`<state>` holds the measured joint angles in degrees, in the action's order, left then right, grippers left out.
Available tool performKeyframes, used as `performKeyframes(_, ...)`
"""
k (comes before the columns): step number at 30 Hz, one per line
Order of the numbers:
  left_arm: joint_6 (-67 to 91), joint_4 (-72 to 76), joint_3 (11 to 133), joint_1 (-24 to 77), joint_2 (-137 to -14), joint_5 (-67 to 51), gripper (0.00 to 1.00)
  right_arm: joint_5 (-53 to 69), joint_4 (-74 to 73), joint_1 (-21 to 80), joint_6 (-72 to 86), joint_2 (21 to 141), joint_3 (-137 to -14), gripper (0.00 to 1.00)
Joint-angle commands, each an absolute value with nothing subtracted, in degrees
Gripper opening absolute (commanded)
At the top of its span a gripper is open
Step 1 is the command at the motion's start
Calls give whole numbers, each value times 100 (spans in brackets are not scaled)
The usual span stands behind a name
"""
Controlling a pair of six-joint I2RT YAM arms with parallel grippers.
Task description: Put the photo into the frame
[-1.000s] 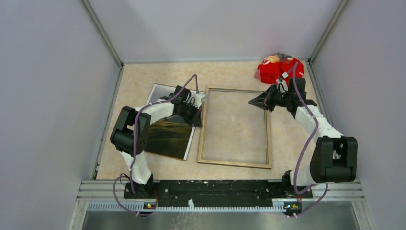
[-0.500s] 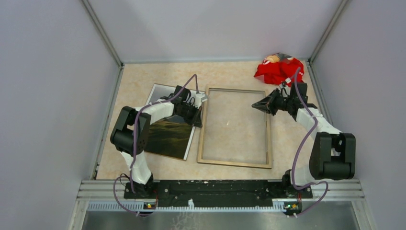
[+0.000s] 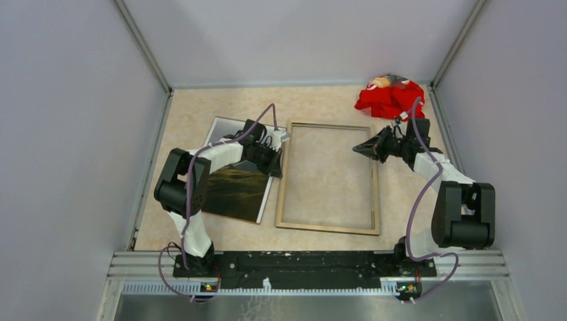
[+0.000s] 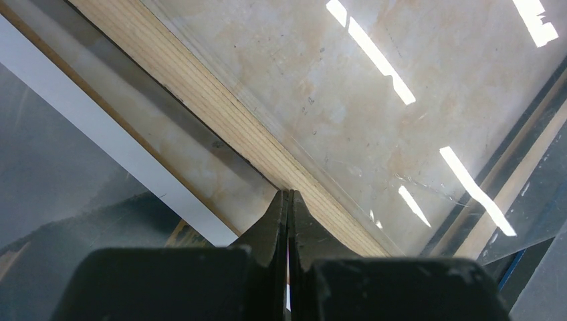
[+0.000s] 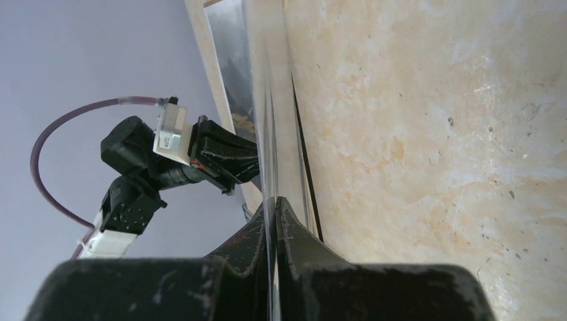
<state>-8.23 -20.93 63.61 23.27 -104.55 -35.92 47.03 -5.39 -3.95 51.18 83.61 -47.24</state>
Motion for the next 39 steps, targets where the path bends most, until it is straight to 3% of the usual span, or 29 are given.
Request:
performKeyframes(1, -890, -2147, 6286, 2309, -10660, -3357, 0, 4961, -184, -457, 5168, 8301, -4719, 0)
performKeyframes(39, -894, -2190, 6354, 2320, -10736, -3309, 0, 5430, 1267, -457, 5765, 8260, -4345, 0)
